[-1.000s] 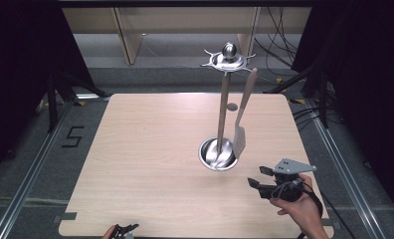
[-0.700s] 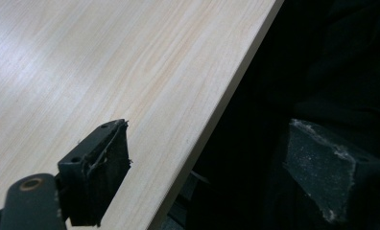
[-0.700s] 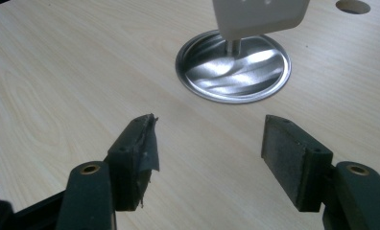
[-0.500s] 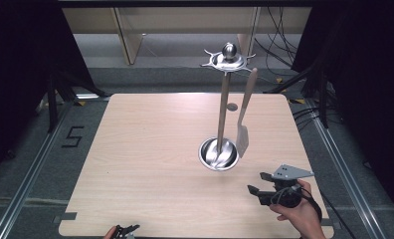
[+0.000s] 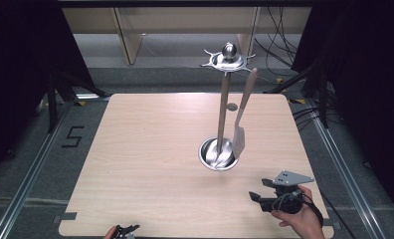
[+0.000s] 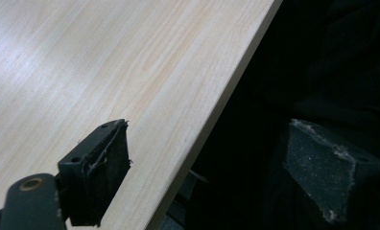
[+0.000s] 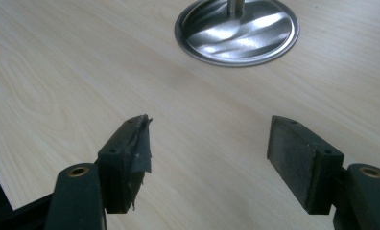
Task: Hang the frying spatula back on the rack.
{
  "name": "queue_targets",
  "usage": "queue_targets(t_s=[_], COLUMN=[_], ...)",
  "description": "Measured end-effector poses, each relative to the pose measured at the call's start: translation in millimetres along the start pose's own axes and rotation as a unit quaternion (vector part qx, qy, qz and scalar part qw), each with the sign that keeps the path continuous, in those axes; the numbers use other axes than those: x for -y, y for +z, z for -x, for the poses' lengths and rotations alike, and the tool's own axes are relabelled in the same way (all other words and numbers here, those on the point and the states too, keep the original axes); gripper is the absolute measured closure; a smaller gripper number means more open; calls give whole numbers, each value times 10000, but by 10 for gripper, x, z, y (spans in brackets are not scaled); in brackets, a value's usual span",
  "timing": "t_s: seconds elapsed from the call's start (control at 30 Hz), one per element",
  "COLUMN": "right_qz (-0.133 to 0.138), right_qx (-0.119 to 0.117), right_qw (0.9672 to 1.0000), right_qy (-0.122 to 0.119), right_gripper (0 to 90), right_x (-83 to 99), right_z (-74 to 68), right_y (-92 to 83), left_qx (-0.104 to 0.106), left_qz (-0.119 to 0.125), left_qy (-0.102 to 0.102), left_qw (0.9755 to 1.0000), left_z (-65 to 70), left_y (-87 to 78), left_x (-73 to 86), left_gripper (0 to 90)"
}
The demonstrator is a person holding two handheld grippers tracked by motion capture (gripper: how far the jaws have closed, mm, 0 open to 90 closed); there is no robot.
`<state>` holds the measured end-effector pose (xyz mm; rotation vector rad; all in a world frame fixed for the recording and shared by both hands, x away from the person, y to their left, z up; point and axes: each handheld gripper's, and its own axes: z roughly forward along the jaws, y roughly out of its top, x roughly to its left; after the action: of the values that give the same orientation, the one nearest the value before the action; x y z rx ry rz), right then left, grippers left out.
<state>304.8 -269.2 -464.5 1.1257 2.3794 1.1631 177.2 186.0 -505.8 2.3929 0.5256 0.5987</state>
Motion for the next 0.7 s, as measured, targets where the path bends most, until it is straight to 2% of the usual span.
queue_targets(t_s=[0.03,0.13,0.2,0.23,0.27,0.3,0.4,0.47,0.53,0.57,0.63,0.67,0.7], right_qz=[-71,-96,-98,-98,-129,-116,-119,-104,-124,-189,-137,-153,-184], right_qx=[3,-3,-16,-16,-42,-23,-48,-41,-41,-117,-17,-17,-34], right_qw=[9999,9999,9999,9999,9999,9999,9999,9999,9999,9996,9999,9999,9998], right_qy=[145,119,-39,-39,88,-34,76,-6,10,191,-43,-42,90], right_gripper=[325,325,324,324,325,324,322,320,318,318,318,318,318], right_x=[23,57,70,70,82,90,126,150,173,201,219,230,243], right_z=[-32,-42,-23,-23,-50,-32,-63,-52,-58,-90,-52,-57,-87], right_y=[5,18,20,20,18,15,-1,-11,-17,-26,-15,-12,-11], left_qx=[19,16,-6,-6,-39,-16,15,16,17,15,-2,4,4], left_qz=[10,50,-12,-12,-33,-18,32,35,30,32,5,19,19], left_qy=[-1,1,-4,-4,9,-14,-29,-28,-26,-28,0,-18,-18], left_qw=[10000,10000,10000,10000,10000,10000,10000,10000,10000,10000,10000,10000,10000], left_z=[1,4,4,4,3,3,4,5,5,6,3,3,3], left_y=[-1,3,4,4,5,6,12,13,14,15,16,15,15], left_x=[0,1,0,0,-1,1,7,6,6,7,8,9,9], left_gripper=[149,149,149,149,149,150,150,150,150,149,149,150,149])
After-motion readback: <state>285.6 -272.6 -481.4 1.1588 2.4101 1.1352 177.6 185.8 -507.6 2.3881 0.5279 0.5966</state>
